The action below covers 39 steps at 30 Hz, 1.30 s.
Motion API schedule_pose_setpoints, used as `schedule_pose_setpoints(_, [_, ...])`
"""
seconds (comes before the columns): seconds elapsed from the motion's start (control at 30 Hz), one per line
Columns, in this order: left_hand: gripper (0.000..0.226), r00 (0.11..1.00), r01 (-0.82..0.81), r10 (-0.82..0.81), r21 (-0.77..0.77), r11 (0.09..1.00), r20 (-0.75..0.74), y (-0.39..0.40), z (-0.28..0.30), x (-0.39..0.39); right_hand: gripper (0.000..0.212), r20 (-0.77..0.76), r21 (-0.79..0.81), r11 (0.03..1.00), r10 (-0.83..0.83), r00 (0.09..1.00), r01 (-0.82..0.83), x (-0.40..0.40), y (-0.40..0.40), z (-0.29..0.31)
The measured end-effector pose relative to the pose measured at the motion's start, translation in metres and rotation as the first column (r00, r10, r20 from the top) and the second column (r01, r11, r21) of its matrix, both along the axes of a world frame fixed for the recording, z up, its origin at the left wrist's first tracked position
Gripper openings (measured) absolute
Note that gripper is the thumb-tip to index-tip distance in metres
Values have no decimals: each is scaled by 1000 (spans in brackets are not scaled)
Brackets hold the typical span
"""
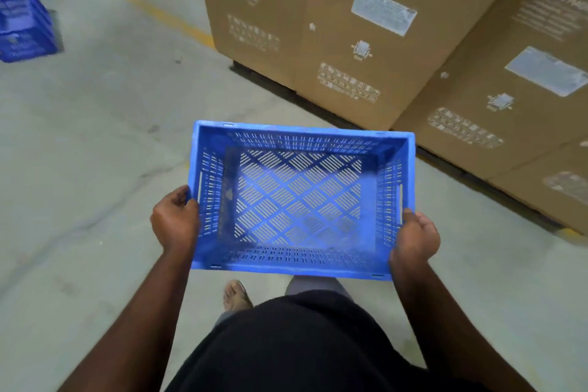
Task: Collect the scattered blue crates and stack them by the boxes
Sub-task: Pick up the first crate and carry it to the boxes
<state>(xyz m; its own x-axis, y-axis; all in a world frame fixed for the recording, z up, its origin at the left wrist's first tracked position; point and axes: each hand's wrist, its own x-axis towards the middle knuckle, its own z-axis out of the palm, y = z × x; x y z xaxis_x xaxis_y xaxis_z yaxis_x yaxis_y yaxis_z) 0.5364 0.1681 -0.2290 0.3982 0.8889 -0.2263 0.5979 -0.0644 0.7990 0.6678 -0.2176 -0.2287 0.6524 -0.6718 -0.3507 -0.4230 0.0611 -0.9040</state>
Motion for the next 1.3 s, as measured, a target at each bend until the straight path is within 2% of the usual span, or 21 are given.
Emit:
schedule_pose_setpoints(0.23, [41, 962, 272, -271, 39, 961, -31, 54, -8, 138, 29, -30, -14, 986, -167, 986, 166, 40, 28, -30])
schedule_pose_setpoints(0.47, [41, 888, 457, -455, 35, 889, -59, 65, -34, 306, 7, -9, 136, 921, -366, 930, 364, 147, 32, -71])
schedule_pose_setpoints(0.6, [42, 913, 396, -403, -95, 913, -65, 64, -72, 396, 24, -56, 137, 903, -403, 913, 407, 218, 32, -112])
schedule_pose_setpoints(0.73, [39, 906, 389, -409, -165, 906, -108, 57, -126, 472, 13, -93, 79, 899, -425, 901, 432, 286, 28, -167])
schedule_pose_setpoints(0.8, [30, 881, 421, -443, -149, 895, -166, 56, -167, 506, 2, -139, 57, 890, -441, 887, 452, 315, 26, -206])
schedule_pose_setpoints(0.93, [13, 828, 475, -482, -97, 875, -288, 50, -280, 566, 9, -216, 53, 903, -407, 887, 427, 369, 23, -320])
schedule_pose_setpoints(1.0, [15, 798, 496, -481, -59, 867, -363, 49, -346, 589, 3, -262, 72, 922, -350, 900, 380, 390, 28, -384])
schedule_pose_setpoints(1.17, [25, 812, 454, -413, 0, 891, -412, 56, -503, 637, 16, -292, 89, 935, -304, 907, 343, 428, 39, -548])
schedule_pose_setpoints(1.3, [26, 809, 442, -408, -19, 897, -423, 56, -584, 659, 17, -346, 44, 941, -301, 889, 336, 438, 39, -625])
